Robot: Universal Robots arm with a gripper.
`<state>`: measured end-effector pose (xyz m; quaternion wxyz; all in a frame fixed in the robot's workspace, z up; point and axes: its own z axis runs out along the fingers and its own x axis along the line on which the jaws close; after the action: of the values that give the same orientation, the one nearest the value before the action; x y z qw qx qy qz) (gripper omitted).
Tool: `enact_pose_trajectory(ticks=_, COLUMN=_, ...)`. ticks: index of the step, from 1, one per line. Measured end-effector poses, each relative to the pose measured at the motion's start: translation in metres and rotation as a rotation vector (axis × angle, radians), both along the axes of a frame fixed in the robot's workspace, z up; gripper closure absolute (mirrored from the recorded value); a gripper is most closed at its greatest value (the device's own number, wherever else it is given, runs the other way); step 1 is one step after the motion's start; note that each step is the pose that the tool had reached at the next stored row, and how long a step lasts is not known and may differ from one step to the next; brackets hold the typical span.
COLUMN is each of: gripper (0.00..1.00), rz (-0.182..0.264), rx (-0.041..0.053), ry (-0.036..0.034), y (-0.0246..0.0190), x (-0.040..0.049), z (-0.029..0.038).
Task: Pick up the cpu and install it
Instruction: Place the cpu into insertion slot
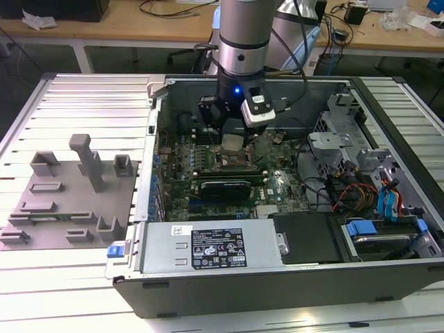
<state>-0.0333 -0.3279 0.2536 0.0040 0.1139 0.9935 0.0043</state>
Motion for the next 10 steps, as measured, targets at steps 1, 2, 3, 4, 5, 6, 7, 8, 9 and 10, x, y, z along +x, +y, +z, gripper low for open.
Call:
enact_pose_trajectory(ticks=1, gripper=0.45, rz=-0.031, rx=0.0000, ry=0.0000, y=0.0000, x=0.0000, z=0.0000)
enact_pose_trajectory(ticks=2, gripper=0.45, rz=-0.057, rx=0.0000, ry=0.0000, y=0.0000, x=0.0000, z=0.0000)
enact_pose_trajectory(ticks=3, gripper=0.45, rz=-0.085, rx=-0.0001, ry=0.0000, y=0.0000, x=0.0000, z=0.0000)
enact_pose_trajectory(ticks=4, gripper=0.45, rz=-0.120, rx=-0.0004, ry=0.0000, y=0.0000, x=0.0000, z=0.0000)
enact_pose_trajectory(ticks=5, gripper=0.45, rz=-0.148, rx=-0.0011, ry=0.0000, y=0.0000, x=0.0000, z=0.0000)
enact_pose_trajectory(ticks=6, gripper=0.45, rz=-0.164, rx=-0.0014, ry=0.0004, y=0.0000, x=0.0001, z=0.0000)
enact_pose_trajectory(ticks=7, gripper=0.45, rz=-0.176, rx=-0.0018, ry=0.0014, y=0.0000, x=0.0002, z=0.0000)
enact_pose_trajectory(ticks=8, gripper=0.45, rz=-0.187, rx=-0.0018, ry=0.0015, y=0.0000, x=0.0002, z=0.0000)
enact_pose_trajectory(ticks=9, gripper=0.45, rz=-0.207, rx=-0.0018, ry=0.0017, y=0.0000, x=0.0002, z=-0.0001)
enact_pose_trajectory(ticks=10, gripper=0.45, rz=-0.223, rx=-0.0017, ry=0.0016, y=0.0000, x=0.0003, z=-0.0001)
